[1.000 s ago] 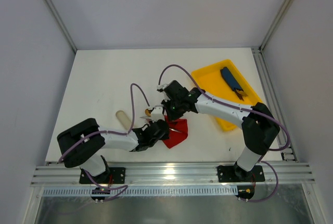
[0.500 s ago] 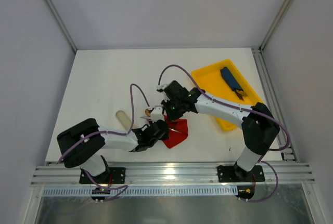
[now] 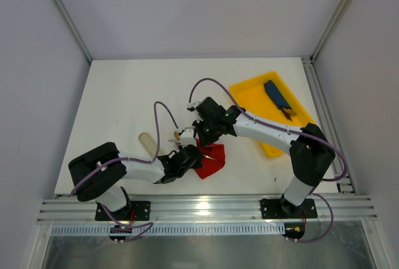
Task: Place the utensils on the paper napkin and roll it up
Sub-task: Roll the napkin at the center of the board.
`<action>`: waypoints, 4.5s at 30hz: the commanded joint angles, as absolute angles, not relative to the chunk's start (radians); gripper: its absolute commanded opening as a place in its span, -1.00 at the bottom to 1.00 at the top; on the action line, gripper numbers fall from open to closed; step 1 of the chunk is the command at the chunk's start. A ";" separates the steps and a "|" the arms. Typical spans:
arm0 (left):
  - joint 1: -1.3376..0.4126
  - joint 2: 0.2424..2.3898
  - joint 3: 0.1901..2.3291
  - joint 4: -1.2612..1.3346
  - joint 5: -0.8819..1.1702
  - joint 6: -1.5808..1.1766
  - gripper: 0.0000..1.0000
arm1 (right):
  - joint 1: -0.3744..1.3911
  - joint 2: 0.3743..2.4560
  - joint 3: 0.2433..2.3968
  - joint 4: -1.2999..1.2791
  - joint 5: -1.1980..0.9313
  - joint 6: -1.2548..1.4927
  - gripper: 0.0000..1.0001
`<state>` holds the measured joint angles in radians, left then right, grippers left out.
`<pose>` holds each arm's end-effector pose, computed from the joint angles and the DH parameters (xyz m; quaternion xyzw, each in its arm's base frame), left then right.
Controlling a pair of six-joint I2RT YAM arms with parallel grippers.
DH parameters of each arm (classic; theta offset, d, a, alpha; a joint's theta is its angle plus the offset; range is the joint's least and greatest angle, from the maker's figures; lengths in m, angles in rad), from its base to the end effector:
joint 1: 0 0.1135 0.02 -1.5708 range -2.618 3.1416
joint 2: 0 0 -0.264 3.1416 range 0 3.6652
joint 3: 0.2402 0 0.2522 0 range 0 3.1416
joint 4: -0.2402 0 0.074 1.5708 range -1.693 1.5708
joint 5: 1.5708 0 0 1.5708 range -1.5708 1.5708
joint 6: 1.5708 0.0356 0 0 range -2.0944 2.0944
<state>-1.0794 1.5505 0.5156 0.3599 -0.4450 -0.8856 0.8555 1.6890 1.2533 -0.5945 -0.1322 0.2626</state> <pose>0.1429 -0.2345 0.1311 -0.0101 0.8843 -0.2410 0.3999 0.2291 0.2709 0.2330 -0.2978 0.9145 0.1953 0.1921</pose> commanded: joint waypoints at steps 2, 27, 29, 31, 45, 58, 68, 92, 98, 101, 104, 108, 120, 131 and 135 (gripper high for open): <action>-1.095 1.526 0.508 0.482 -0.469 -0.839 -1.00 | 0.881 1.690 1.295 -0.535 -0.172 0.249 -0.92; -1.095 1.608 0.497 0.591 -0.540 -0.799 -1.00 | 0.881 1.709 1.327 -0.551 -0.178 0.250 -0.92; -1.097 1.594 0.488 0.589 -0.540 -0.801 -1.00 | 0.881 1.712 1.328 -0.551 -0.176 0.249 -0.92; -1.097 1.571 0.472 0.583 -0.540 -0.805 -1.00 | 0.881 1.713 1.328 -0.551 -0.175 0.249 -0.93; -1.143 1.234 0.514 0.142 -0.641 -0.882 -0.99 | 0.884 1.701 1.267 -0.526 -0.184 0.252 -0.92; -1.143 1.190 0.647 -0.305 -0.830 -1.045 -1.00 | 0.893 1.704 1.197 -0.485 -0.187 0.261 -0.92; -1.141 1.187 0.623 -0.233 -0.836 -1.014 -0.99 | 0.893 1.730 1.137 -0.423 -0.224 0.281 -0.92; -1.100 1.403 0.540 0.215 -0.747 -0.867 -1.00 | 0.893 1.767 1.114 -0.390 -0.250 0.318 -0.92; -1.083 1.450 0.529 0.281 -0.730 -0.848 -1.00 | 0.893 1.764 1.109 -0.391 -0.247 0.316 -0.92; -1.078 1.453 0.519 0.310 -0.729 -0.842 -1.00 | 0.893 1.764 1.108 -0.391 -0.248 0.316 -0.92; -1.072 1.459 0.512 0.336 -0.707 -0.838 -1.00 | 0.893 1.764 1.108 -0.391 -0.249 0.314 -0.92; -1.060 1.486 0.517 0.360 -0.686 -0.831 -1.00 | 0.893 1.763 1.108 -0.394 -0.244 0.310 -0.92; -1.043 1.513 0.503 0.356 -0.626 -0.870 -1.00 | 0.893 1.759 1.114 -0.400 -0.241 0.308 -0.91; -1.043 1.480 0.471 0.321 -0.614 -0.905 -1.00 | 0.885 1.715 1.103 -0.406 -0.216 0.321 -0.54; -1.043 1.480 0.471 0.318 -0.611 -0.905 -1.00 | 0.865 1.669 1.089 -0.422 -0.201 0.322 -0.48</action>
